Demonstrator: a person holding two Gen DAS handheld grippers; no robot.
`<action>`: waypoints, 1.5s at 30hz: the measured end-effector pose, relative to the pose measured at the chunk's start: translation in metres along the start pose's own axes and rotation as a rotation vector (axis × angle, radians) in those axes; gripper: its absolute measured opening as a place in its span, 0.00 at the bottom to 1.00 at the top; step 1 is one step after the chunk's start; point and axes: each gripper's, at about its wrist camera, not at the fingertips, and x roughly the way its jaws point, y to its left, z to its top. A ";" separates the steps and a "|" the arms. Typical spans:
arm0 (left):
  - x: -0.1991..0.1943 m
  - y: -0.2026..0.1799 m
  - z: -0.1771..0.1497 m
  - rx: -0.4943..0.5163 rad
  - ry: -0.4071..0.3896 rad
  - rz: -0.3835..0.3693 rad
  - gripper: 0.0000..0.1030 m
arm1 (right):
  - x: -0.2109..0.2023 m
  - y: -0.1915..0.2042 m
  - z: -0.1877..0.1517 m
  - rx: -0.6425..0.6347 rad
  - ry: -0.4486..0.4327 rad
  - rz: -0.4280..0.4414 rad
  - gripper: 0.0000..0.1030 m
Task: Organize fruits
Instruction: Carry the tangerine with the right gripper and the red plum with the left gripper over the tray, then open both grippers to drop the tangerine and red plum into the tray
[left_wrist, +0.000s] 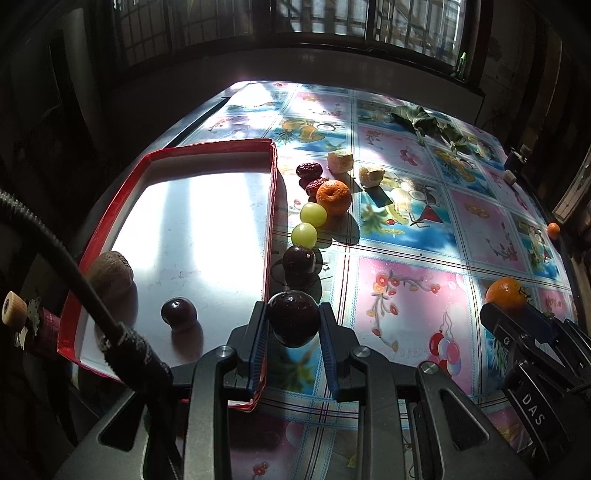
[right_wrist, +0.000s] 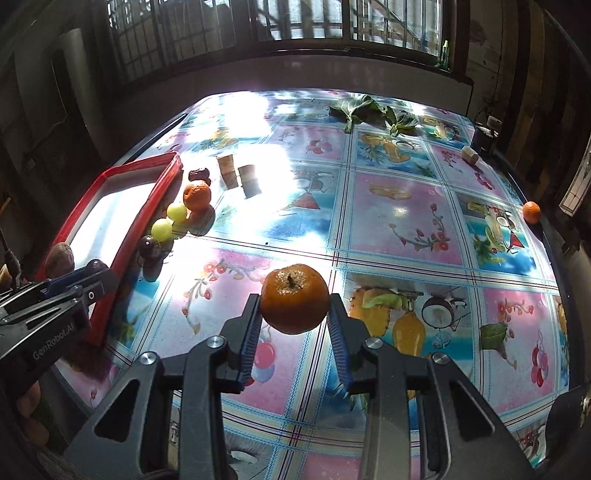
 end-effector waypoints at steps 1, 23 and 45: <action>0.000 0.002 0.000 -0.002 -0.001 0.000 0.26 | 0.001 0.002 0.001 -0.002 0.001 0.004 0.36; 0.010 0.074 0.026 -0.130 0.007 0.040 0.26 | 0.025 0.071 0.032 -0.063 0.017 0.206 0.37; 0.075 0.163 0.064 -0.264 0.122 0.122 0.26 | 0.085 0.202 0.060 -0.268 0.113 0.370 0.37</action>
